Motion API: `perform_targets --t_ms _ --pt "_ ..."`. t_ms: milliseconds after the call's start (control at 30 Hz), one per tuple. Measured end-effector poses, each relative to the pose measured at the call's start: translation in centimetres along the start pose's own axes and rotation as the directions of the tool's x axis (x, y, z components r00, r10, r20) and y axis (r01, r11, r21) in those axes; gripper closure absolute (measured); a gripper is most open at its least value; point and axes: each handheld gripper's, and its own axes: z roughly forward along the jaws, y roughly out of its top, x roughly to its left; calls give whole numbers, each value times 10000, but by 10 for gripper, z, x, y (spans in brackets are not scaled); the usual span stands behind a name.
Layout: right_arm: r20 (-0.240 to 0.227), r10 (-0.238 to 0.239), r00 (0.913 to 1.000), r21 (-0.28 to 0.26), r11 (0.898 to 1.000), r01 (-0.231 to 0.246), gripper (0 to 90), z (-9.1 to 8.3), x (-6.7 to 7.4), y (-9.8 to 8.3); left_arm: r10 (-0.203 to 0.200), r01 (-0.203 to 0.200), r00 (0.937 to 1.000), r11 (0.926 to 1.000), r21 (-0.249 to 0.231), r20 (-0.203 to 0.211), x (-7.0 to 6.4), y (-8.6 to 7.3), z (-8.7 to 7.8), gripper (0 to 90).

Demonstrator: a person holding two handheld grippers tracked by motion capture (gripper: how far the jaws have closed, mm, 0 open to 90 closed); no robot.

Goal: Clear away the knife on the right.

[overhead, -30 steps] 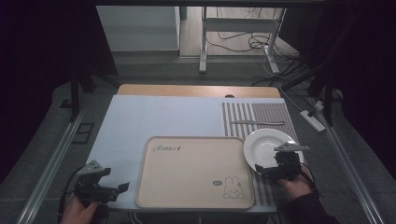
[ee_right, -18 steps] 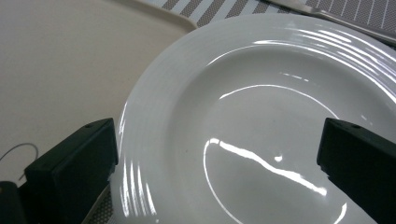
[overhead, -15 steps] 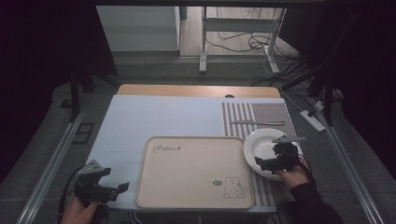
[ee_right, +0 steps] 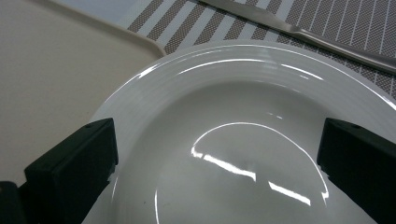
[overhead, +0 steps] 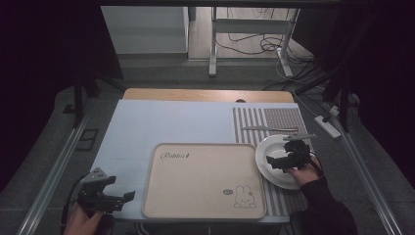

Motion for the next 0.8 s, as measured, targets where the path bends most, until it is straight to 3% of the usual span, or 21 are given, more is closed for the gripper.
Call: perform_targets --t_ms 800 --pt "413 177 9990 261 9995 -188 0 32 -33 33 17 -17 10000 10000 19 5 0 0 0 25"
